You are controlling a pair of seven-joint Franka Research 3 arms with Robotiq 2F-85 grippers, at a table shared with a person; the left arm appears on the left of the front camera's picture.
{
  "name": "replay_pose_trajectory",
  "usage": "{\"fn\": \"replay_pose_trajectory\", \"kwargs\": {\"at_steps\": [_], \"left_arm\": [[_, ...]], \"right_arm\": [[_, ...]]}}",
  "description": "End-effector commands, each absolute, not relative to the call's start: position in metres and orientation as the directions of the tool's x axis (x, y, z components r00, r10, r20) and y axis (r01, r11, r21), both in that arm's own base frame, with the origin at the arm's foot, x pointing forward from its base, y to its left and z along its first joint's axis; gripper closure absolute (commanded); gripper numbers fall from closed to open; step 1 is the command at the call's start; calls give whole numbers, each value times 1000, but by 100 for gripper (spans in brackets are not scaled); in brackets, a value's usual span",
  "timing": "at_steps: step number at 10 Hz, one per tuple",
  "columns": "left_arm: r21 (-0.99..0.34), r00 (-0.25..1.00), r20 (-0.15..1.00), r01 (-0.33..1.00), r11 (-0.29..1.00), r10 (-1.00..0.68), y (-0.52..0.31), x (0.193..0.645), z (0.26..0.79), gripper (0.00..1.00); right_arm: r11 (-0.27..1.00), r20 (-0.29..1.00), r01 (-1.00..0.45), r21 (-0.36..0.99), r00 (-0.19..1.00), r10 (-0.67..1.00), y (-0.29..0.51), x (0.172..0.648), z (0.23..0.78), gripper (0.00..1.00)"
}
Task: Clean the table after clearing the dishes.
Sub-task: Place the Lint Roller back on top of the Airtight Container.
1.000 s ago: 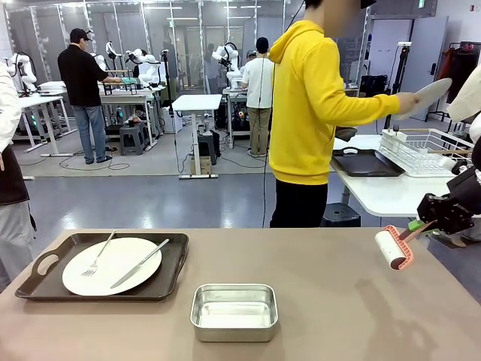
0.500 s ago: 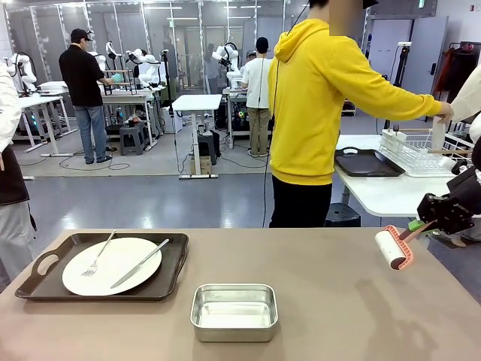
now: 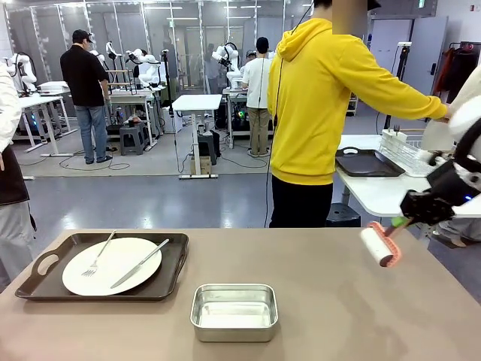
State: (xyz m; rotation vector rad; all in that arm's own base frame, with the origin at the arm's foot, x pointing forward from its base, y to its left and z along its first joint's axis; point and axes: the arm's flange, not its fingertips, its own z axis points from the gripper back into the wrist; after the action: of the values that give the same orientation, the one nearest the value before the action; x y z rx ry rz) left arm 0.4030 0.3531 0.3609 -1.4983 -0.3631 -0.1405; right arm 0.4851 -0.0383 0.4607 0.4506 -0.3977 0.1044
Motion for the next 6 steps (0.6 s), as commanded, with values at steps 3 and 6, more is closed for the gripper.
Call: {"fn": "replay_pose_trajectory", "kwargs": {"at_steps": [3,6], "left_arm": [[-946,938,322,314,84,130,353,398,361,0],[-946,938,322,314,84,130,353,398,361,0]], "right_arm": [[896,445,-360,262,868,219,53,479,498,77],[799,387,-596,80,757,526,174,474,518,77]]}}
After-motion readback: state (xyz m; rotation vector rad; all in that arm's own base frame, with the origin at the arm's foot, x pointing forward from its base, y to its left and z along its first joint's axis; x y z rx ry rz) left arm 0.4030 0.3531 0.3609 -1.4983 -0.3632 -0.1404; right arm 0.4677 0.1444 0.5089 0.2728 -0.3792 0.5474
